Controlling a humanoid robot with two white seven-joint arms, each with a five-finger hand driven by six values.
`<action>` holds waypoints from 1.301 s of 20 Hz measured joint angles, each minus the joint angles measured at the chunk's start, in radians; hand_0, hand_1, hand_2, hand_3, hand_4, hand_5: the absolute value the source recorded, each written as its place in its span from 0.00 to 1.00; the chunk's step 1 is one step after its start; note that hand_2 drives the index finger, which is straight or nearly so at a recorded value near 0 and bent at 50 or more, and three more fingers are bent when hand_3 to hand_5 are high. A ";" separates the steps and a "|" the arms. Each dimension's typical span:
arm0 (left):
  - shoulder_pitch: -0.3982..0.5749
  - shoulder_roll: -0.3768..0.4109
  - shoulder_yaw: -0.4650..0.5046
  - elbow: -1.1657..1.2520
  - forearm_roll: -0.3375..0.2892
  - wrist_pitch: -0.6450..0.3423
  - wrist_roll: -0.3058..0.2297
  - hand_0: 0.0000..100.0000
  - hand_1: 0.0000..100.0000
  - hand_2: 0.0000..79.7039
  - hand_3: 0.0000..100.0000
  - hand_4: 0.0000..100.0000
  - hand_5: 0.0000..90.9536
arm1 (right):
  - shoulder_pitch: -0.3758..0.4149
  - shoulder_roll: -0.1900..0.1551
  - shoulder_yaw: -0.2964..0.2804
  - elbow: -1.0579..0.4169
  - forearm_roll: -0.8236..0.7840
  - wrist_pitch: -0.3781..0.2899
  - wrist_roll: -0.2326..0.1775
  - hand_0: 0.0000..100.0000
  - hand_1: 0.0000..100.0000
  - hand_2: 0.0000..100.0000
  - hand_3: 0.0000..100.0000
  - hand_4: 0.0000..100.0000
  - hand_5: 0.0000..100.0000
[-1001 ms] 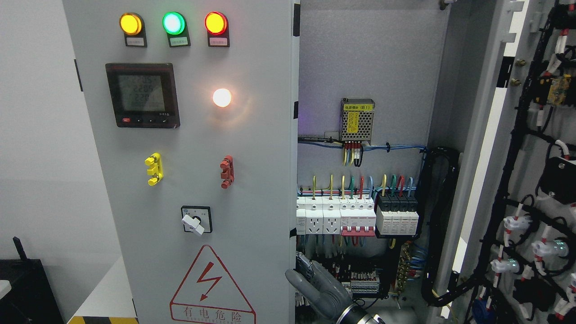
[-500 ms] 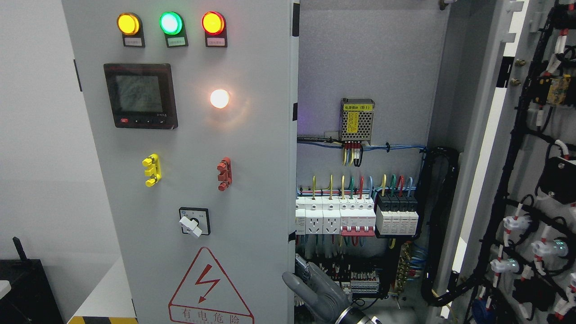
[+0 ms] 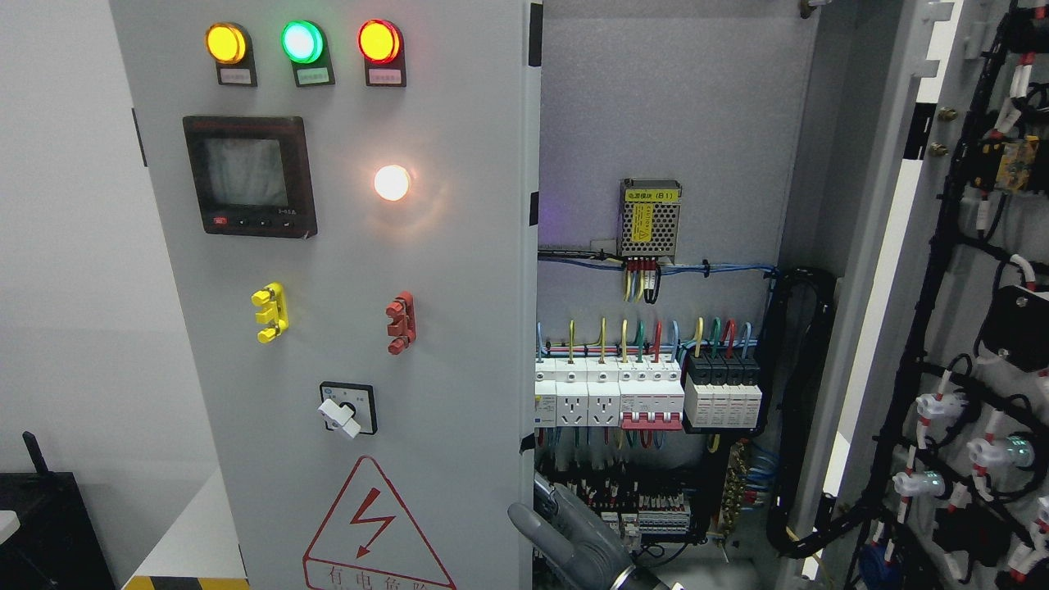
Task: Open door with both hands
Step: 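Hook the right hand behind the door edge and pull toward the robot, then swing the indicator-light door open toward the robot with the right hand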
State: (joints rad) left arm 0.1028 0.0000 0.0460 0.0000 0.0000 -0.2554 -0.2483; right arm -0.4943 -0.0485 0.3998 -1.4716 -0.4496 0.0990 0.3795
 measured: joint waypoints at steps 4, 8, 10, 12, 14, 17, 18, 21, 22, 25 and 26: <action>0.000 0.000 0.000 0.000 0.000 0.000 0.000 0.12 0.39 0.00 0.00 0.00 0.00 | 0.013 0.000 0.006 -0.017 -0.006 0.000 0.005 0.12 0.39 0.00 0.00 0.00 0.00; 0.000 0.000 0.000 0.000 0.000 0.000 0.000 0.12 0.39 0.00 0.00 0.00 0.00 | 0.022 0.000 0.015 -0.036 -0.021 0.000 0.016 0.12 0.39 0.00 0.00 0.00 0.00; 0.000 0.000 0.000 0.000 0.000 0.000 0.000 0.12 0.39 0.00 0.00 0.00 0.00 | 0.026 0.000 0.019 -0.046 -0.026 0.000 0.016 0.12 0.39 0.00 0.00 0.00 0.00; 0.000 0.000 0.000 0.000 0.000 0.000 0.000 0.12 0.39 0.00 0.00 0.00 0.00 | 0.031 -0.001 0.024 -0.057 -0.030 0.000 0.017 0.12 0.39 0.00 0.00 0.00 0.00; 0.000 0.000 0.000 0.000 0.000 0.000 0.000 0.12 0.39 0.00 0.00 0.00 0.00 | 0.037 -0.001 0.031 -0.068 -0.032 0.000 0.019 0.12 0.39 0.00 0.00 0.00 0.00; 0.000 0.000 0.000 0.000 0.000 0.000 0.000 0.12 0.39 0.00 0.00 0.00 0.00 | 0.048 -0.001 0.041 -0.085 -0.035 0.000 0.019 0.12 0.39 0.00 0.00 0.00 0.00; 0.000 0.000 0.000 0.000 0.000 0.000 0.000 0.12 0.39 0.00 0.00 0.00 0.00 | 0.052 -0.002 0.045 -0.091 -0.036 0.000 0.019 0.12 0.39 0.00 0.00 0.00 0.00; 0.000 0.000 0.000 0.000 0.000 0.000 0.000 0.12 0.39 0.00 0.00 0.00 0.00 | 0.065 -0.002 0.057 -0.111 -0.038 0.000 0.019 0.12 0.39 0.00 0.00 0.00 0.00; 0.000 0.000 0.000 0.000 0.000 0.000 0.000 0.12 0.39 0.00 0.00 0.00 0.00 | 0.069 -0.002 0.061 -0.118 -0.038 0.000 0.019 0.12 0.39 0.00 0.00 0.00 0.00; 0.000 0.000 0.000 0.000 0.000 0.000 0.000 0.12 0.39 0.00 0.00 0.00 0.00 | 0.078 -0.002 0.074 -0.136 -0.039 -0.001 0.019 0.12 0.39 0.00 0.00 0.00 0.00; 0.000 0.000 0.000 0.000 0.000 0.000 0.000 0.12 0.39 0.00 0.00 0.00 0.00 | 0.081 -0.002 0.078 -0.143 -0.039 -0.001 0.019 0.12 0.39 0.00 0.00 0.00 0.00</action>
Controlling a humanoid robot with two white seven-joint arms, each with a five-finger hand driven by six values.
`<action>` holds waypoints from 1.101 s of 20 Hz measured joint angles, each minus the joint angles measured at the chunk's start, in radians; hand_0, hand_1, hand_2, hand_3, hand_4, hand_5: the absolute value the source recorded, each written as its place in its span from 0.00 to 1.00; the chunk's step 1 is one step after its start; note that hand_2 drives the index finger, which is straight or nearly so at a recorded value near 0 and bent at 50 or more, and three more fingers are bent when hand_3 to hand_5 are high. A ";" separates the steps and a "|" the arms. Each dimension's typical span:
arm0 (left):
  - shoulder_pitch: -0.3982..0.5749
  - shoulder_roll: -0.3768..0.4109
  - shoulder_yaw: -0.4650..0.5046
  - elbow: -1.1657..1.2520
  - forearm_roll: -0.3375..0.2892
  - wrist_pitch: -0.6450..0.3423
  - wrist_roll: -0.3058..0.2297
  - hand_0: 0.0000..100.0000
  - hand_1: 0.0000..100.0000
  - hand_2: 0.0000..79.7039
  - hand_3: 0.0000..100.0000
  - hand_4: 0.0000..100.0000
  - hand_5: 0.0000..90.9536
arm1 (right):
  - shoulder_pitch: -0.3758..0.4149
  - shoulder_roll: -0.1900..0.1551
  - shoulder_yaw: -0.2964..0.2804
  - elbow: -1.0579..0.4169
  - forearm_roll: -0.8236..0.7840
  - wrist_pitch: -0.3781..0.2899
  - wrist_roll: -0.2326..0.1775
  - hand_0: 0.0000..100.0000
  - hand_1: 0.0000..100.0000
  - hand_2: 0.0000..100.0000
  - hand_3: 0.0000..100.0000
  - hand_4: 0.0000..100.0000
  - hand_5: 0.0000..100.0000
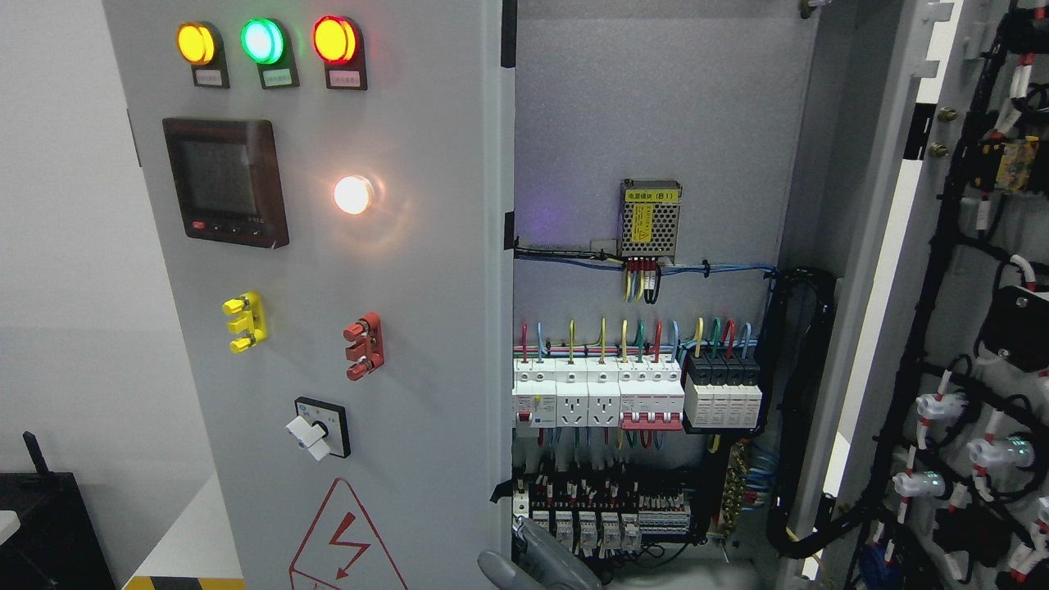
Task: Open door with both hands
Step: 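Swing the indicator-light door open toward the robot with the right hand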
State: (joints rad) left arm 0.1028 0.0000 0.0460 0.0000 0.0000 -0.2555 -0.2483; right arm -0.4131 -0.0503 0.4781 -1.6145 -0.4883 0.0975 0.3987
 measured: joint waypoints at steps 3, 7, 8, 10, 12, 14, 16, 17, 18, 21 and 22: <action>0.000 0.000 0.000 0.000 0.000 0.000 0.000 0.12 0.39 0.00 0.00 0.00 0.00 | 0.008 0.000 0.015 -0.018 0.000 -0.003 0.000 0.12 0.39 0.00 0.00 0.00 0.00; 0.000 0.000 0.000 0.000 0.000 0.000 0.000 0.12 0.39 0.00 0.00 0.00 0.00 | 0.015 0.001 0.032 -0.040 -0.001 -0.006 0.000 0.12 0.39 0.00 0.00 0.00 0.00; 0.000 0.000 0.000 0.000 0.000 0.000 0.000 0.12 0.39 0.00 0.00 0.00 0.00 | 0.017 0.001 0.037 -0.044 -0.001 -0.006 0.000 0.12 0.39 0.00 0.00 0.00 0.00; 0.000 0.000 0.000 0.000 0.000 0.000 0.000 0.12 0.39 0.00 0.00 0.00 0.00 | 0.019 0.001 0.048 -0.054 -0.002 -0.007 0.000 0.12 0.39 0.00 0.00 0.00 0.00; 0.000 0.000 0.000 0.000 0.000 0.000 0.000 0.12 0.39 0.00 0.00 0.00 0.00 | 0.023 0.001 0.058 -0.064 -0.011 -0.007 0.003 0.12 0.39 0.00 0.00 0.00 0.00; 0.000 0.000 0.000 0.000 0.000 0.000 0.000 0.12 0.39 0.00 0.00 0.00 0.00 | 0.027 0.001 0.067 -0.074 -0.027 -0.007 0.003 0.12 0.39 0.00 0.00 0.00 0.00; 0.000 0.000 0.000 0.000 0.000 0.000 0.000 0.12 0.39 0.00 0.00 0.00 0.00 | 0.032 0.002 0.076 -0.083 -0.039 -0.006 -0.005 0.12 0.39 0.00 0.00 0.00 0.00; 0.000 0.000 0.000 0.000 0.000 0.000 0.000 0.12 0.39 0.00 0.00 0.00 0.00 | 0.034 0.002 0.080 -0.087 -0.044 -0.006 -0.006 0.12 0.39 0.00 0.00 0.00 0.00; 0.000 0.000 0.000 0.000 0.000 0.000 0.000 0.12 0.39 0.00 0.00 0.00 0.00 | 0.036 0.002 0.083 -0.091 -0.048 -0.005 -0.007 0.12 0.39 0.00 0.00 0.00 0.00; 0.000 0.000 0.000 0.000 0.000 0.000 0.000 0.12 0.39 0.00 0.00 0.00 0.00 | 0.040 0.002 0.095 -0.104 -0.057 -0.003 -0.010 0.12 0.39 0.00 0.00 0.00 0.00; 0.000 0.000 0.000 0.000 0.000 0.000 0.000 0.12 0.39 0.00 0.00 0.00 0.00 | 0.042 0.002 0.100 -0.109 -0.060 -0.003 -0.010 0.12 0.39 0.00 0.00 0.00 0.00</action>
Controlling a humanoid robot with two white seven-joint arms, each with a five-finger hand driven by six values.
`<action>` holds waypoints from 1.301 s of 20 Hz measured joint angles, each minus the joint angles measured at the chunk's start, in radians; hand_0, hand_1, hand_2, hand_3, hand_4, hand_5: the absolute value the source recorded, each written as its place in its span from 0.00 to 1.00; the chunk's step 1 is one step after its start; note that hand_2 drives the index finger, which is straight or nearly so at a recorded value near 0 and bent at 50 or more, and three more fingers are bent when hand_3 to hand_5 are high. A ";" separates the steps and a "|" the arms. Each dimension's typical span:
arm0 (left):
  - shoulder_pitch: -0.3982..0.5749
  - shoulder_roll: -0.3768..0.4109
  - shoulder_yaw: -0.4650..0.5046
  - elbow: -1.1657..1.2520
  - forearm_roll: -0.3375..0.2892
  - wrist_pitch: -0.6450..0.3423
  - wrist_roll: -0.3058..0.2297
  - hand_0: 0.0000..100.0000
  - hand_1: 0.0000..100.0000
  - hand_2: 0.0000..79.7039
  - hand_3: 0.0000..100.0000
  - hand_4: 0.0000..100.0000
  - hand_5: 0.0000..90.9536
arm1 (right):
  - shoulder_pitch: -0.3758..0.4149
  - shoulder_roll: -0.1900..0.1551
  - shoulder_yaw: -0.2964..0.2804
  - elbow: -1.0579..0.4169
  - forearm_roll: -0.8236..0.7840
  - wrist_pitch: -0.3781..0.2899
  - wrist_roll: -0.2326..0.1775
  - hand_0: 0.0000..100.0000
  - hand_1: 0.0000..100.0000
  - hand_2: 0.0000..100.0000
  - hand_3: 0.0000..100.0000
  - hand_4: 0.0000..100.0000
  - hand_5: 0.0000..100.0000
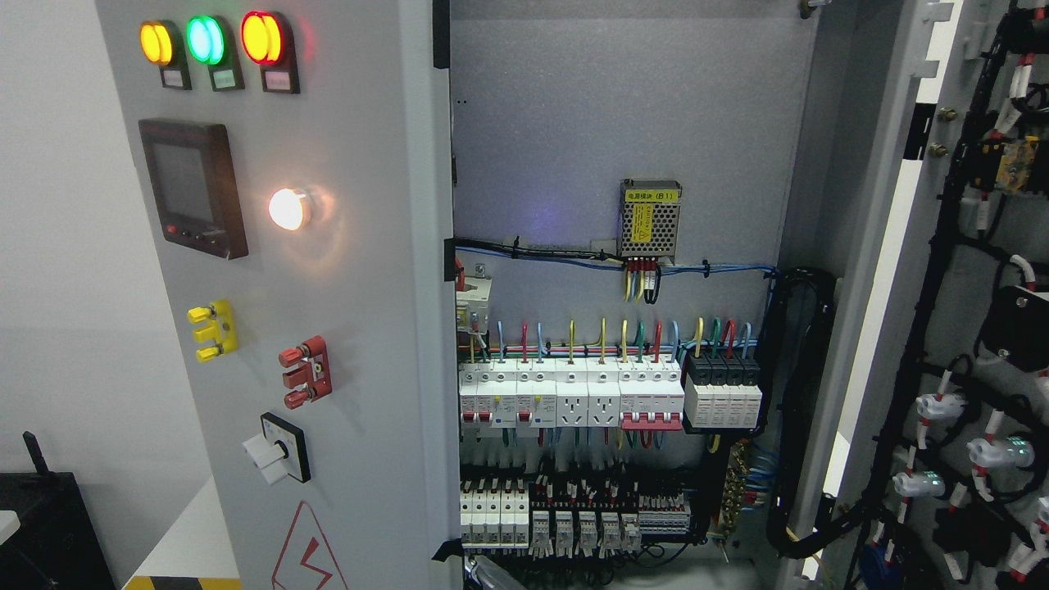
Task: Open door with both hands
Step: 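Swing the indicator-light door open toward the robot with the right hand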
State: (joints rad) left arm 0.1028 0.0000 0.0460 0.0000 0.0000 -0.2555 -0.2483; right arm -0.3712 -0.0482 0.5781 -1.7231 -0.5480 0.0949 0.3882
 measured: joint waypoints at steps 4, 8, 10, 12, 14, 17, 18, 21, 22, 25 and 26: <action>0.000 0.000 0.000 0.000 0.000 0.000 0.000 0.12 0.39 0.00 0.00 0.00 0.00 | 0.008 0.001 0.017 -0.016 -0.006 0.001 -0.002 0.12 0.39 0.00 0.00 0.00 0.00; 0.000 0.000 0.000 0.000 0.000 0.000 0.000 0.12 0.39 0.00 0.00 0.00 0.00 | 0.009 0.001 0.036 -0.028 -0.009 0.001 -0.005 0.12 0.39 0.00 0.00 0.00 0.00; 0.000 0.000 0.000 0.000 0.000 0.000 0.000 0.12 0.39 0.00 0.00 0.00 0.00 | 0.009 0.001 0.046 -0.033 -0.010 0.002 -0.006 0.12 0.39 0.00 0.00 0.00 0.00; 0.000 0.000 0.000 0.000 0.000 0.000 0.000 0.12 0.39 0.00 0.00 0.00 0.00 | 0.009 0.001 0.056 -0.039 -0.011 0.004 -0.002 0.12 0.39 0.00 0.00 0.00 0.00; 0.000 0.000 0.000 0.000 0.000 0.000 0.000 0.12 0.39 0.00 0.00 0.00 0.00 | 0.008 0.002 0.067 -0.044 -0.011 0.004 0.005 0.12 0.39 0.00 0.00 0.00 0.00; 0.000 0.000 0.000 0.000 0.000 0.000 0.000 0.12 0.39 0.00 0.00 0.00 0.00 | 0.002 0.002 0.084 -0.051 -0.012 0.004 0.006 0.12 0.39 0.00 0.00 0.00 0.00; 0.000 0.000 0.000 0.000 0.000 0.000 0.000 0.12 0.39 0.00 0.00 0.00 0.00 | 0.000 0.003 0.089 -0.053 -0.012 0.004 0.006 0.12 0.39 0.00 0.00 0.00 0.00; 0.000 0.000 0.000 0.000 0.000 -0.002 0.000 0.12 0.39 0.00 0.00 0.00 0.00 | -0.010 0.005 0.107 -0.058 -0.012 0.006 0.007 0.12 0.39 0.00 0.00 0.00 0.00; 0.000 0.000 0.000 0.000 0.000 -0.002 0.000 0.12 0.39 0.00 0.00 0.00 0.00 | -0.014 0.005 0.113 -0.059 -0.012 0.007 0.007 0.12 0.39 0.00 0.00 0.00 0.00; 0.000 0.000 0.000 0.000 0.000 -0.004 0.000 0.12 0.39 0.00 0.00 0.00 0.00 | -0.022 0.007 0.131 -0.062 -0.012 0.024 0.007 0.12 0.39 0.00 0.00 0.00 0.00; 0.000 0.000 0.000 0.000 0.000 -0.004 0.000 0.12 0.39 0.00 0.00 0.00 0.00 | -0.025 0.008 0.136 -0.063 -0.012 0.031 0.007 0.12 0.39 0.00 0.00 0.00 0.00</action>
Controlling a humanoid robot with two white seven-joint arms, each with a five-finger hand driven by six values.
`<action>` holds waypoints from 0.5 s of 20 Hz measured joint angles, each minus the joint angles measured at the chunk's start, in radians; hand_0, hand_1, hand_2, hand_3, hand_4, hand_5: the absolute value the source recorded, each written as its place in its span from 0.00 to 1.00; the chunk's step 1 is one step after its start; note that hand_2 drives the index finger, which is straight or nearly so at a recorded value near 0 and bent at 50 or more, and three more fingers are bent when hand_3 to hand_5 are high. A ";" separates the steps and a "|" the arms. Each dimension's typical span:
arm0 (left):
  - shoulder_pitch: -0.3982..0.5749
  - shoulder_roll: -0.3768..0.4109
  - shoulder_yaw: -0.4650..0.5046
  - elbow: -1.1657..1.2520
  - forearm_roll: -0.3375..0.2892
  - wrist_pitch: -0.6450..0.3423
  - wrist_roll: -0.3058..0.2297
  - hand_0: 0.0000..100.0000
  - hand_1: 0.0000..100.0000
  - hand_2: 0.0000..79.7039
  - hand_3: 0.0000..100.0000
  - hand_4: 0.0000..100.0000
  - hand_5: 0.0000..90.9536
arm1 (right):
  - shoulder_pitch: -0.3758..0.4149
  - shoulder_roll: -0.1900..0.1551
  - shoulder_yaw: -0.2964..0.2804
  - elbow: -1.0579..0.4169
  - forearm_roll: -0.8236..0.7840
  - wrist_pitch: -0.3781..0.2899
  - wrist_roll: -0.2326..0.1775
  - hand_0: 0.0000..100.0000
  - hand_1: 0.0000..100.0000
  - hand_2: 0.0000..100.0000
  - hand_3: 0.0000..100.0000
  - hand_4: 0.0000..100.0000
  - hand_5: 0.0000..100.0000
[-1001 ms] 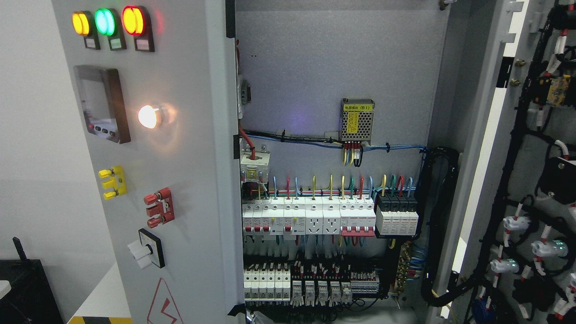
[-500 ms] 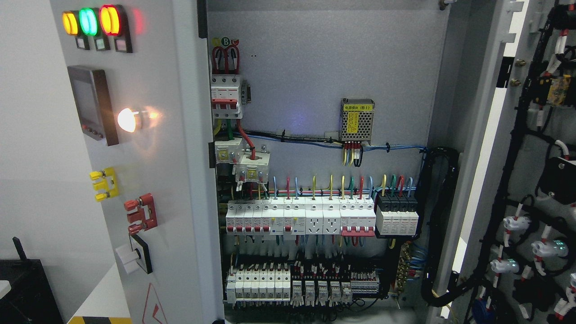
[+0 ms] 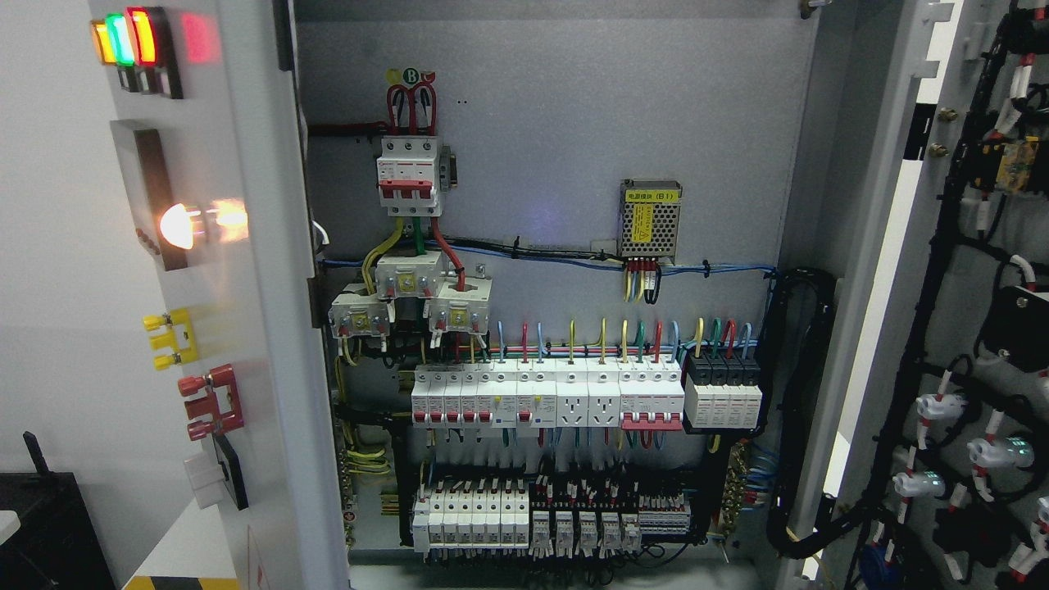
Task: Open door with both hands
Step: 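Swing the indicator-light door open toward the robot with the right hand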
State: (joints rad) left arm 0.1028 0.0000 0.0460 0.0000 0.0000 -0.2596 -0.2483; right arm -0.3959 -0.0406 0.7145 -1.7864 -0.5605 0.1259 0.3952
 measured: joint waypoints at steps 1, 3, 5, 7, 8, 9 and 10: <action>0.000 0.000 0.000 0.000 0.000 0.000 0.000 0.12 0.39 0.00 0.00 0.00 0.00 | -0.002 0.001 0.006 -0.001 0.000 0.003 0.000 0.12 0.39 0.00 0.00 0.00 0.00; 0.000 0.000 0.000 0.000 0.000 0.001 0.000 0.12 0.39 0.00 0.00 0.00 0.00 | -0.006 0.003 0.016 -0.001 0.000 0.007 0.000 0.12 0.39 0.00 0.00 0.00 0.00; 0.000 0.000 0.000 0.000 0.000 0.003 0.000 0.12 0.39 0.00 0.00 0.00 0.00 | -0.009 0.009 0.027 -0.002 -0.001 0.011 0.000 0.12 0.39 0.00 0.00 0.00 0.00; 0.000 0.000 0.000 0.000 0.000 0.004 0.000 0.12 0.39 0.00 0.00 0.00 0.00 | -0.014 0.014 0.035 -0.001 -0.001 0.012 0.000 0.12 0.39 0.00 0.00 0.00 0.00; 0.000 0.000 0.000 0.000 0.000 0.004 0.000 0.12 0.39 0.00 0.00 0.00 0.00 | -0.016 0.017 0.040 0.000 -0.001 0.013 0.000 0.12 0.39 0.00 0.00 0.00 0.00; 0.000 0.000 0.000 0.000 0.000 0.004 0.000 0.12 0.39 0.00 0.00 0.00 0.00 | -0.018 0.018 0.043 0.001 -0.001 0.014 0.000 0.12 0.39 0.00 0.00 0.00 0.00; 0.000 0.000 0.000 0.000 0.000 0.004 0.000 0.12 0.39 0.00 0.00 0.00 0.00 | -0.020 0.020 0.048 0.002 -0.001 0.014 0.000 0.12 0.39 0.00 0.00 0.00 0.00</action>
State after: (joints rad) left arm 0.1028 0.0000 0.0458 0.0000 0.0000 -0.2552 -0.2483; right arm -0.4163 -0.0202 0.7620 -1.7842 -0.5612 0.1399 0.3955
